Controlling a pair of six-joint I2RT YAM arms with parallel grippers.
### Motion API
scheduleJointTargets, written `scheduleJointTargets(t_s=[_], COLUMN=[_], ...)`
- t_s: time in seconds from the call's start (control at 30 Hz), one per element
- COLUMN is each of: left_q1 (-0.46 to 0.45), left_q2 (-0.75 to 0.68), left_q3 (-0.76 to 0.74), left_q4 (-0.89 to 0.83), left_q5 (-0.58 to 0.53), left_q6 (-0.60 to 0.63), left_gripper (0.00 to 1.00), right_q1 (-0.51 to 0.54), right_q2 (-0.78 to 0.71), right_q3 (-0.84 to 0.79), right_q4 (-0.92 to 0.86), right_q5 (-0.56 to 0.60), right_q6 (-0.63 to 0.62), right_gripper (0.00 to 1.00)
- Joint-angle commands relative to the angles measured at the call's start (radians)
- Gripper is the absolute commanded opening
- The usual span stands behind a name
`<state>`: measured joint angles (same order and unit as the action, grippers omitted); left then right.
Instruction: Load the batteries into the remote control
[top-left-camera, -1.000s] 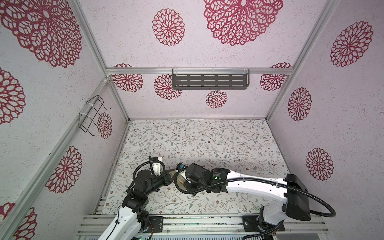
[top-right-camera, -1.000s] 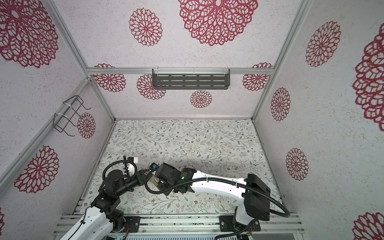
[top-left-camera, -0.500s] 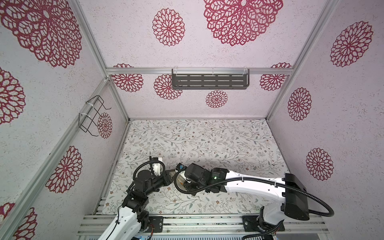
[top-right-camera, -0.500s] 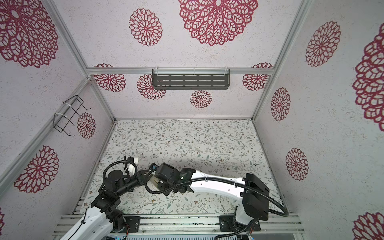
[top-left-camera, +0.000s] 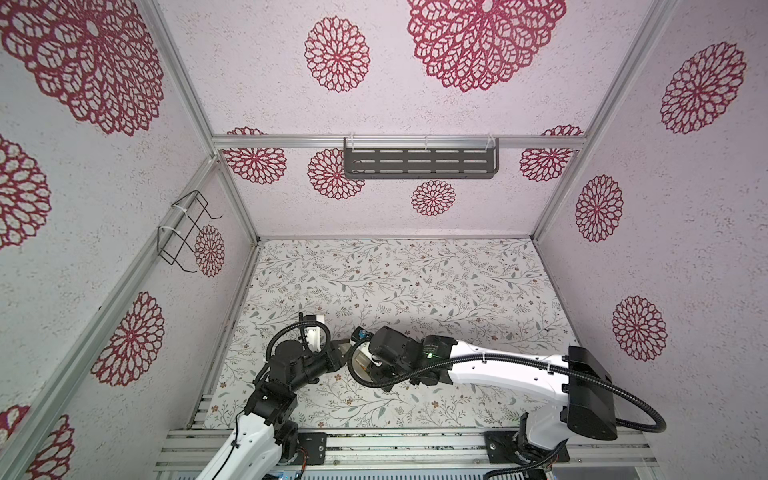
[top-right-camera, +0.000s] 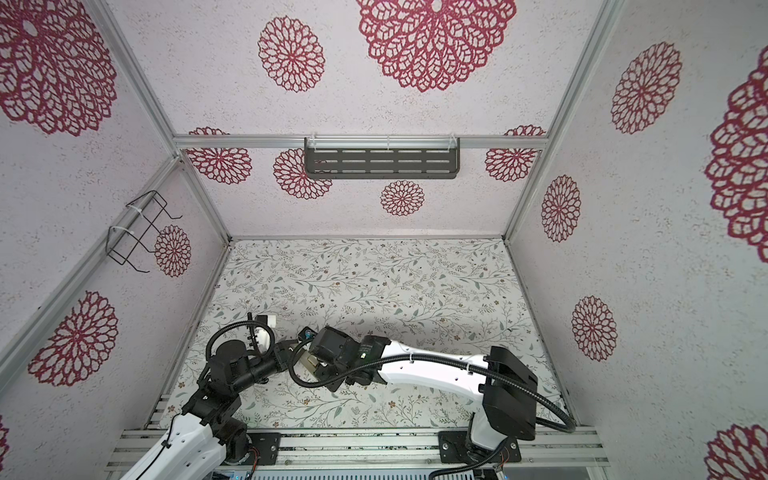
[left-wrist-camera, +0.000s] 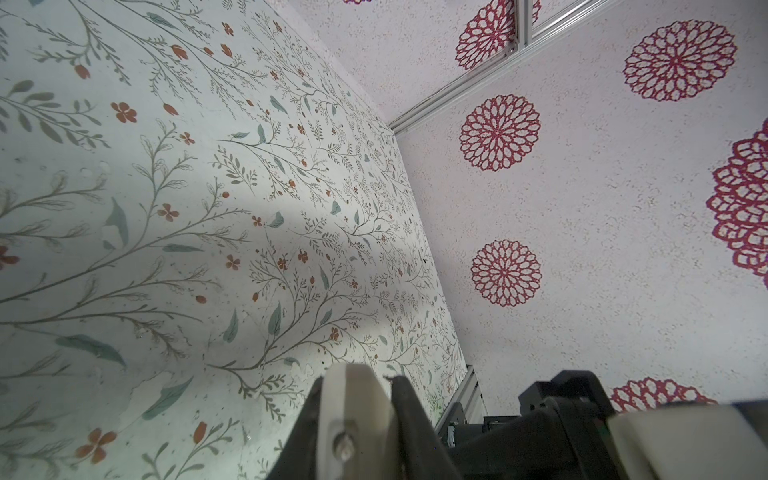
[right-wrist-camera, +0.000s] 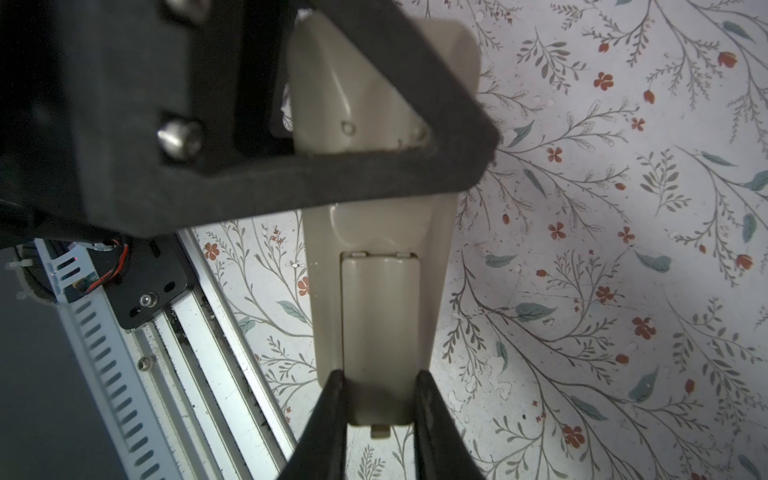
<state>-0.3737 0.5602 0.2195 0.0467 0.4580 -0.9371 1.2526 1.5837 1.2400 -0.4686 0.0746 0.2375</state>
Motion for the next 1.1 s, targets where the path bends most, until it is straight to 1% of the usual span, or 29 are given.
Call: scheduleJointTargets(t_s=[0.0, 0.17, 0.93, 1.07], left_q1=[-0.008, -0.007, -0.008, -0.007], left_q2=[-0.024, -0.033, -0.012, -0.013], left_q3=[-0.002, -0.005, -0.006, -0.009], left_q4=[0.042, 0.039, 0.078, 0.089], left_q5=[0.0, -0.009, 0.039, 0.048], left_q6=[0.0, 0.003, -0.006, -0.012], left_gripper=[0.0, 0.0, 0.0, 0.0], right_q1=[-0.005, -0.004, -0.006, -0.007], right_q2=[-0.001, -0.002, 0.033, 0.035], right_q3=[0.028, 0.024, 0.067, 0.069], right_q4=[-0.001, 0.003, 0.007, 0.01], right_q5=[0.004, 0.004, -0.009, -0.005], right_q6=[0.008, 0.011, -0.006, -0.006], right_gripper=[0.04, 0.03, 0.03, 0.05])
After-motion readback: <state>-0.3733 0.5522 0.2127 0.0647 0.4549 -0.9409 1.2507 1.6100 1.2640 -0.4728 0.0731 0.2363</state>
